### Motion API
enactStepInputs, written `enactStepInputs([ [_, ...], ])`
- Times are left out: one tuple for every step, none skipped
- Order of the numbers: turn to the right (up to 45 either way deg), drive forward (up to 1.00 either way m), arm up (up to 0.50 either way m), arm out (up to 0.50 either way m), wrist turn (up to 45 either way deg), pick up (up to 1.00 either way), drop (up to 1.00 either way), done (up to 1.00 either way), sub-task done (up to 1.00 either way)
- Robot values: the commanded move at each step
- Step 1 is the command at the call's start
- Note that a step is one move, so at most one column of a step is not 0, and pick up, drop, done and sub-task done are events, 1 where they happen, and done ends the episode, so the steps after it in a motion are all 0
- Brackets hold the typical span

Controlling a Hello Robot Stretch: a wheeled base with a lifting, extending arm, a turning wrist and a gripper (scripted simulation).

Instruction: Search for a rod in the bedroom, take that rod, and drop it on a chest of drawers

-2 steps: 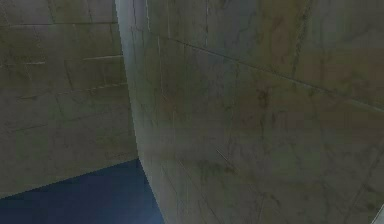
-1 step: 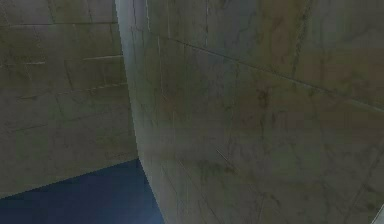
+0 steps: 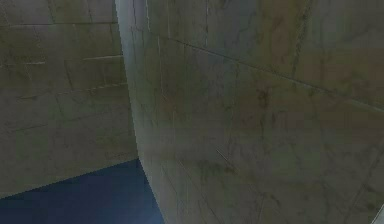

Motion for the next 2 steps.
enactStepInputs([
  [-45.0,0.00,0.00,0.00,0.0,0.00,0.00,0.00,0.00],
  [-45.0,0.00,0.00,0.00,0.0,0.00,0.00,0.00,0.00],
])
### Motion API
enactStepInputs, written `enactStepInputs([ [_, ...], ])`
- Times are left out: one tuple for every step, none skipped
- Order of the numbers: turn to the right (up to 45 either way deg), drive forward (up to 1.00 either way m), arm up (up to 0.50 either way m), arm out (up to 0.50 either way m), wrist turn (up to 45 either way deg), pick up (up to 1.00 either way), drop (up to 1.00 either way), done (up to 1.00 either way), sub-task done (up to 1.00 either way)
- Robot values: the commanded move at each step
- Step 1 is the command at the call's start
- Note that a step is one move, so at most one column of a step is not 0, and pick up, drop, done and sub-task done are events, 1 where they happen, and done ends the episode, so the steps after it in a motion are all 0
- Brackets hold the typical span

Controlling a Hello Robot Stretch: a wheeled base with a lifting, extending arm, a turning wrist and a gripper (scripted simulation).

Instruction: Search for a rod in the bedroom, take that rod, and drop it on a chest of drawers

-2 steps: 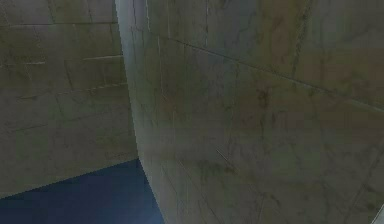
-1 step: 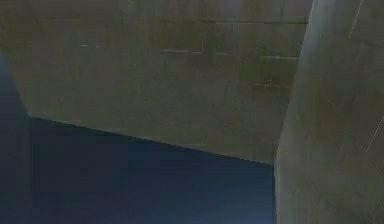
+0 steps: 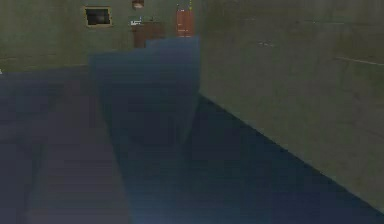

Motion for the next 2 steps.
enactStepInputs([
  [-27.0,0.00,0.00,0.00,0.0,0.00,0.00,0.00,0.00],
  [0.0,0.15,0.00,0.00,0.0,0.00,0.00,0.00,0.00],
])
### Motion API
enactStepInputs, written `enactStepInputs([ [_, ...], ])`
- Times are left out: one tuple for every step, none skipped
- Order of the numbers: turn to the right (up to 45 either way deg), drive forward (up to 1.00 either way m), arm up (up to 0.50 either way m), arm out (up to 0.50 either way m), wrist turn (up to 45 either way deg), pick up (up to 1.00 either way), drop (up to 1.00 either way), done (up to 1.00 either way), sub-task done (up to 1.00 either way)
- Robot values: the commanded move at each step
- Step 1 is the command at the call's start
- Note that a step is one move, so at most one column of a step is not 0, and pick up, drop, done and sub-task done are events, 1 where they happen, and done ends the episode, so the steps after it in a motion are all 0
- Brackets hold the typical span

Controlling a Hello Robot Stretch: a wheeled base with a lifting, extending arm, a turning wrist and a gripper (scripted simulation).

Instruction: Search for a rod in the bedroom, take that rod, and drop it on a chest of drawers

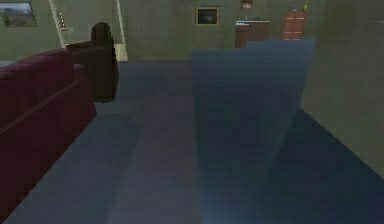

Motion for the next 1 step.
enactStepInputs([
  [-45.0,0.00,0.00,0.00,0.0,0.00,0.00,0.00,0.00],
])
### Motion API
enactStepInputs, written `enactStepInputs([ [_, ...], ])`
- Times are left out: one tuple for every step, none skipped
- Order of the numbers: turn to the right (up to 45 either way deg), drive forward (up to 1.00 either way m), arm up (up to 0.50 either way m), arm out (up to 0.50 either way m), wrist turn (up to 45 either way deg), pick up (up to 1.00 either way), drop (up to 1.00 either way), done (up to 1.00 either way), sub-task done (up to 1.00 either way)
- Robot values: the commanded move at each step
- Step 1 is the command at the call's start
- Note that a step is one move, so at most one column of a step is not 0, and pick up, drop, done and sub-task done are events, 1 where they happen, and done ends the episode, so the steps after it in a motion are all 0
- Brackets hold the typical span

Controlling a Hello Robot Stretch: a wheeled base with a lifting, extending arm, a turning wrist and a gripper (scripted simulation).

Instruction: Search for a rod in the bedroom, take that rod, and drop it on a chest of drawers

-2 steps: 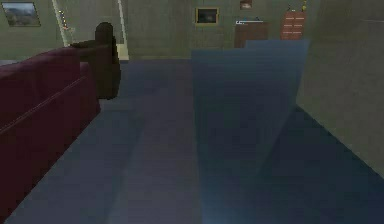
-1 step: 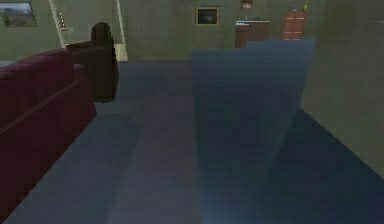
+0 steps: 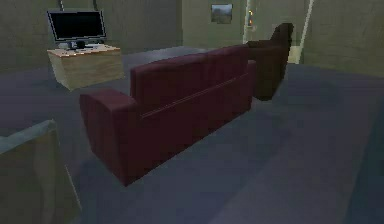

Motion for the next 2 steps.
enactStepInputs([
  [-18.0,0.00,0.00,0.00,0.0,0.00,0.00,0.00,0.00],
  [0.0,0.30,0.00,0.00,0.0,0.00,0.00,0.00,0.00],
])
